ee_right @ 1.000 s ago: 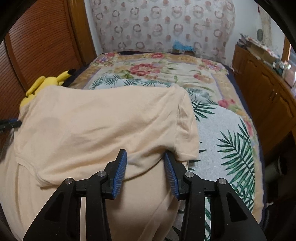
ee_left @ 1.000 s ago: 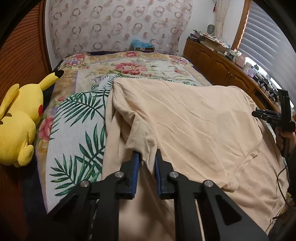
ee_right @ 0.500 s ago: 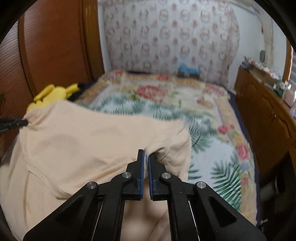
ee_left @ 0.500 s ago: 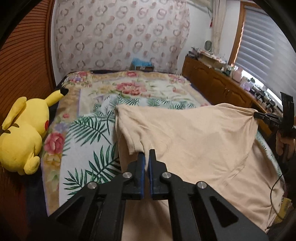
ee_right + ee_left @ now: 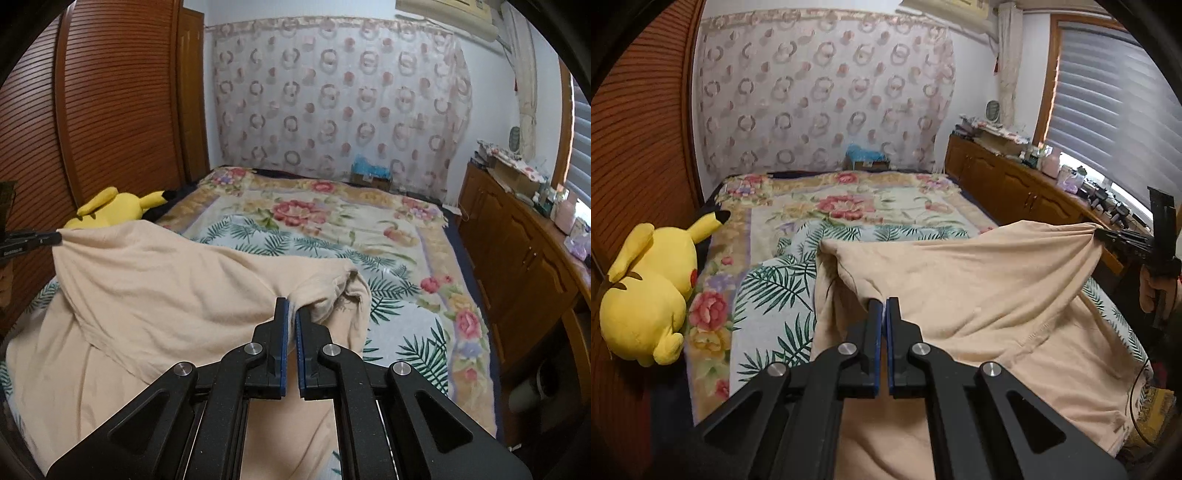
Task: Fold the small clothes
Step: 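Lift the edge with both tools, fold it over the shirt, release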
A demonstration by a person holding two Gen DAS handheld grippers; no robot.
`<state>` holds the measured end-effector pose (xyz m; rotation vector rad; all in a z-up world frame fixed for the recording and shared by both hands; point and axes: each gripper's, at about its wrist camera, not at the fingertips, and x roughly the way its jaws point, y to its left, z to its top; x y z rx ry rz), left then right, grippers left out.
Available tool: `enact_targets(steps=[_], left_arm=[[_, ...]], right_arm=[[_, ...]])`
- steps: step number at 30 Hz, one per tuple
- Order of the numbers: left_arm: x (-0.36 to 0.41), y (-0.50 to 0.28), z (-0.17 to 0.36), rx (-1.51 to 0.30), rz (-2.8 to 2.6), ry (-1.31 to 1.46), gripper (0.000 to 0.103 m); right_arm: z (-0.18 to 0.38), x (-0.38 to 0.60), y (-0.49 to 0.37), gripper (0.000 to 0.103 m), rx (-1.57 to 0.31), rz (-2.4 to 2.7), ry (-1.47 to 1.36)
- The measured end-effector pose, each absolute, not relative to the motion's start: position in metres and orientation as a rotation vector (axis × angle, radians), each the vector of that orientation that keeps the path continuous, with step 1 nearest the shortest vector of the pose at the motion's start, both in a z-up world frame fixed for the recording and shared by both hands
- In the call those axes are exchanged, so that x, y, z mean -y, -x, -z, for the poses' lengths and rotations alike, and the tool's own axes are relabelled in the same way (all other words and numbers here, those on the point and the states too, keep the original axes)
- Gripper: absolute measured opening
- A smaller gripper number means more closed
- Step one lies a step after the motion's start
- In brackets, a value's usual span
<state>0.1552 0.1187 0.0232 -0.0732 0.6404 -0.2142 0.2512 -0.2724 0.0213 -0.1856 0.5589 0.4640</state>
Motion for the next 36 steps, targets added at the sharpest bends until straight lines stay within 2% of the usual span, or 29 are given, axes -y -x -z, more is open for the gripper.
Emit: enact_targets(steps=[10,20,25,30,33,35,36], left_arm=[[-0.133,-0.09,-0.038,-0.585,0.193,0.095,0.0],[-0.142,-0.006,-0.024,-0.584,0.176,0.144,0.0],[-0.143,0.008,0.012,-0.67,0.149,0.163,0.0],[-0.137,0.008,0.043,-0.749,0.106,0.144,0.0],[-0.134,0.01,0.047,-0.76,0.098,0.118,0.003],[-0.132,0.011,0.045,-0.759,0.094,0.111,0.013],[-0.132,0.011,0.044,-0.755,0.094,0.111,0.017]], right_arm=[[-0.048,0.288,-0.182,0.001,-0.511,-0.476,0.189],[-0.041,0.301,-0.091,0.001,-0.542,-0.483,0.2],[-0.024,0.314,-0.064,0.001,-0.583,-0.47,0.184],[0.027,0.318,-0.07,0.001,-0.729,-0.465,0.153],[0.042,0.317,-0.072,0.01,-0.765,-0.431,0.182],[0.039,0.316,-0.073,0.018,-0.748,-0.405,0.209],[0.036,0.317,-0.074,0.026,-0.733,-0.393,0.219]])
